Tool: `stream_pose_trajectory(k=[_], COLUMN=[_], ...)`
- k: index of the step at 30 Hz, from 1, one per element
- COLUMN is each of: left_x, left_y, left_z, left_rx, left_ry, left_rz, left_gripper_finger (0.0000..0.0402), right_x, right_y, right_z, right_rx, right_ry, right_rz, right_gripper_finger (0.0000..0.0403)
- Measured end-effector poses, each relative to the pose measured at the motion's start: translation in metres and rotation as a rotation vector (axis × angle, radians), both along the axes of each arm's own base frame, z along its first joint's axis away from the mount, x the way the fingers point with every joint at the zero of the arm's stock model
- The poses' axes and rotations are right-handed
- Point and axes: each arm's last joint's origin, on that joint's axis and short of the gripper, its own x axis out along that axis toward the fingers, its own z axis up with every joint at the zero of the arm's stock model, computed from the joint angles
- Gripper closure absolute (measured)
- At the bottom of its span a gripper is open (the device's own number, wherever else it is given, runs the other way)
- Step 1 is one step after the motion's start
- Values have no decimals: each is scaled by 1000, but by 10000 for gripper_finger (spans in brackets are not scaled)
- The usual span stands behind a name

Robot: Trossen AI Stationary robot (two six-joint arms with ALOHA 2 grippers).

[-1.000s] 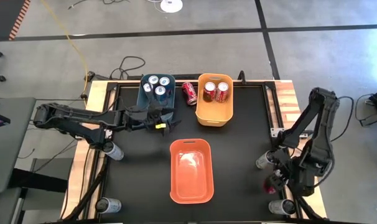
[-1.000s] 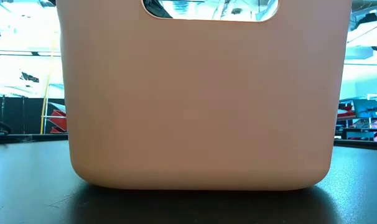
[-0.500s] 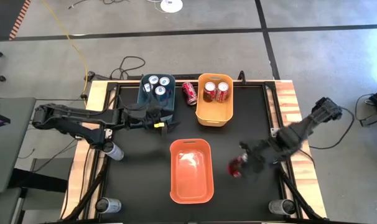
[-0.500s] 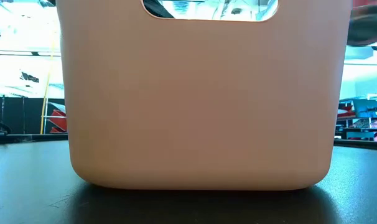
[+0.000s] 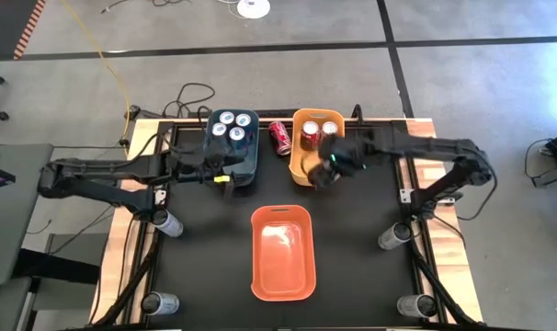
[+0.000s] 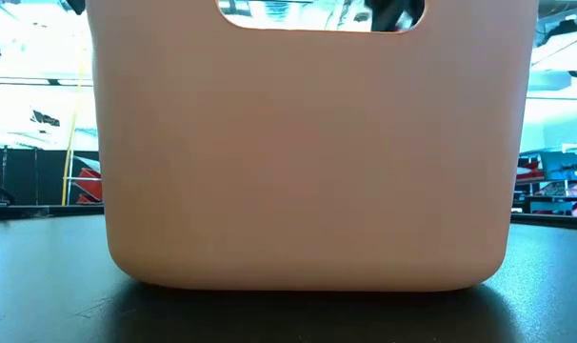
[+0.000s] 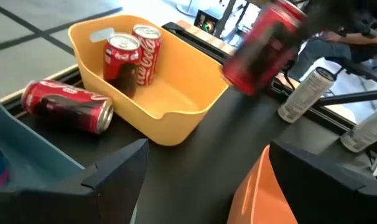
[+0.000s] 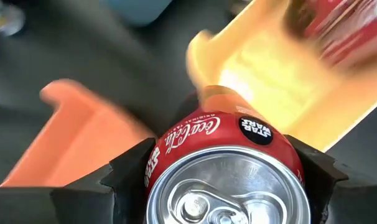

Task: Sort soda cans
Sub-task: Put the bottom red soda can into the yellow bin

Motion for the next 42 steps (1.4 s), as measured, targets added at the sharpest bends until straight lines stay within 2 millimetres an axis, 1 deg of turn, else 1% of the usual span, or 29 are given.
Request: stream_pose_trajectory(k=[3, 5, 9, 12, 14, 16, 21, 24, 27, 29, 34, 39, 42], left_x=[-1, -1, -3, 0, 5, 11, 25, 28, 27, 26, 24, 23, 23], left_y=[4, 6, 17, 28, 35, 41, 48, 50, 51, 53, 59, 60, 60], left_z=[-1, -1, -1, -4, -7, -9, -10, -8, -7, -8, -9, -10, -13], left_rx=[4, 18, 11, -45, -56, -30, 125, 165, 166, 165, 155, 137, 132], left_ry=[9, 14, 12, -7, -21, -31, -50, -78, -85, -82, -72, -63, -31], left_rz=[-1, 7, 62, 128, 155, 179, 230, 265, 316, 342, 329, 289, 287], left_gripper_finger=[75, 75, 75, 75, 75, 75, 75, 75, 75, 75, 75, 75, 75], right_x=[1, -2, -11, -13, -8, -1, 12, 18, 25, 28, 33, 35, 34], right_y=[-27, -44, -78, -99, -108, -117, -126, -129, -135, -141, -154, -161, -161], right_z=[5, 9, 7, -3, -15, -27, -51, -61, -69, -76, -97, -107, -109], right_rx=[-51, -85, -143, -166, -162, -159, -149, -142, -159, -134, -72, -53, -43], right_ry=[-3, -5, 40, 127, 201, 249, 354, 392, 366, 335, 369, 383, 391], right_rz=[5, 15, 10, 30, 77, 127, 247, 290, 313, 320, 282, 258, 257], right_gripper_finger=[106, 106, 106, 106, 106, 106, 106, 106, 106, 106, 106, 106, 107])
